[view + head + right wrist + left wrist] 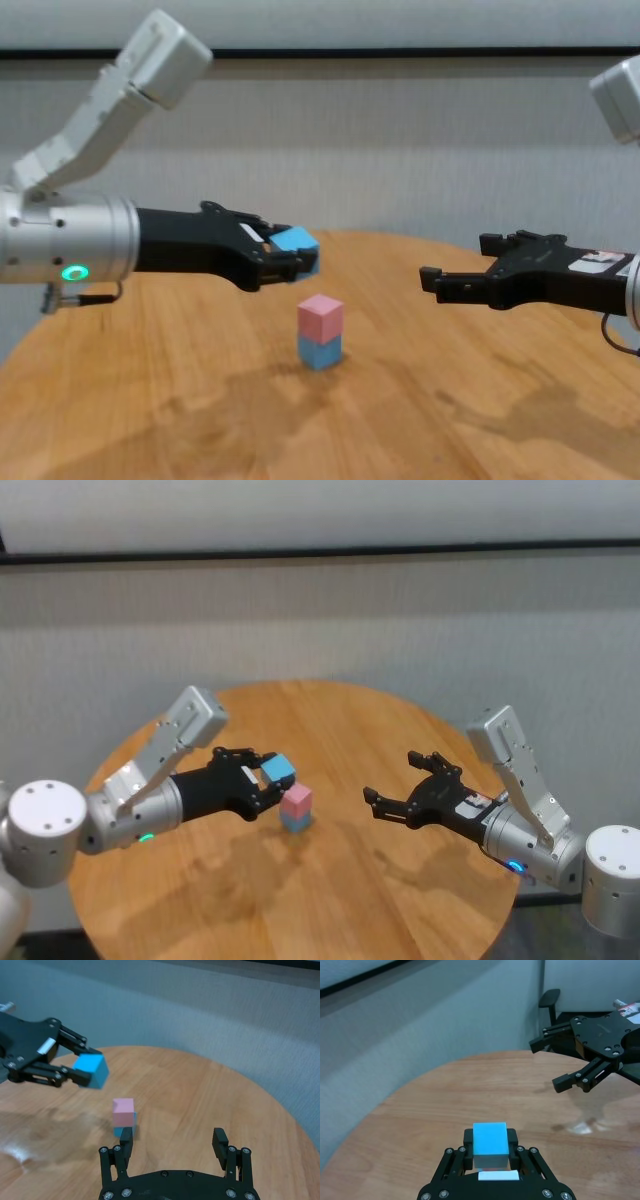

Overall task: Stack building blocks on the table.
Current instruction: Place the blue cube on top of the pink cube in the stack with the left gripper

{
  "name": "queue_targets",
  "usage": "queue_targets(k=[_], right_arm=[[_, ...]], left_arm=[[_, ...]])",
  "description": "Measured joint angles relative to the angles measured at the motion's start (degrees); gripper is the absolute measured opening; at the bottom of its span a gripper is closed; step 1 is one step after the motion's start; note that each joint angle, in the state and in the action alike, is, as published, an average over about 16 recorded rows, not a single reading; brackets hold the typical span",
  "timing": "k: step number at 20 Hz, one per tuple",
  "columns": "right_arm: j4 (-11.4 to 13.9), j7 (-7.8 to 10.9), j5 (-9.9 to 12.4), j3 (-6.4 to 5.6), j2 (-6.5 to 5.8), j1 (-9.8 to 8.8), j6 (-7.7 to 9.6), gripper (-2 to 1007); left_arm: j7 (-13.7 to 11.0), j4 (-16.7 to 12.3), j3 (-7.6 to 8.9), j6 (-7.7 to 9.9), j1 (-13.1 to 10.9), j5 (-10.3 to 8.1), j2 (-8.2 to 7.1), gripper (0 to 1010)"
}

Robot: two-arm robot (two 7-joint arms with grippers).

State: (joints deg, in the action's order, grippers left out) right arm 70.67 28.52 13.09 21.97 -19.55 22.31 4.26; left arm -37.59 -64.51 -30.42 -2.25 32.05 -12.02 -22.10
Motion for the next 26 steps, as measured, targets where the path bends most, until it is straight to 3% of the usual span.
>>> queue_targets(k=[10,17,26], right_arm=[[0.00,0.00,0.00,0.00,0.00,0.00,0.00,1000],[0.00,0.00,0.00,0.00,0.00,0.00,0.00,1000],[0.00,0.00,0.00,0.00,0.00,0.00,0.00,1001]], left_arm=[[-0.19,7.05,-2.74,-1.48,4.17,1.76,3.54,393],[-0.39,10.85,-3.19,-2.30,6.09,2.15,5.31,393],[-0.92,13.64,-3.17,-2.81,7.27,2.09,6.63,393]])
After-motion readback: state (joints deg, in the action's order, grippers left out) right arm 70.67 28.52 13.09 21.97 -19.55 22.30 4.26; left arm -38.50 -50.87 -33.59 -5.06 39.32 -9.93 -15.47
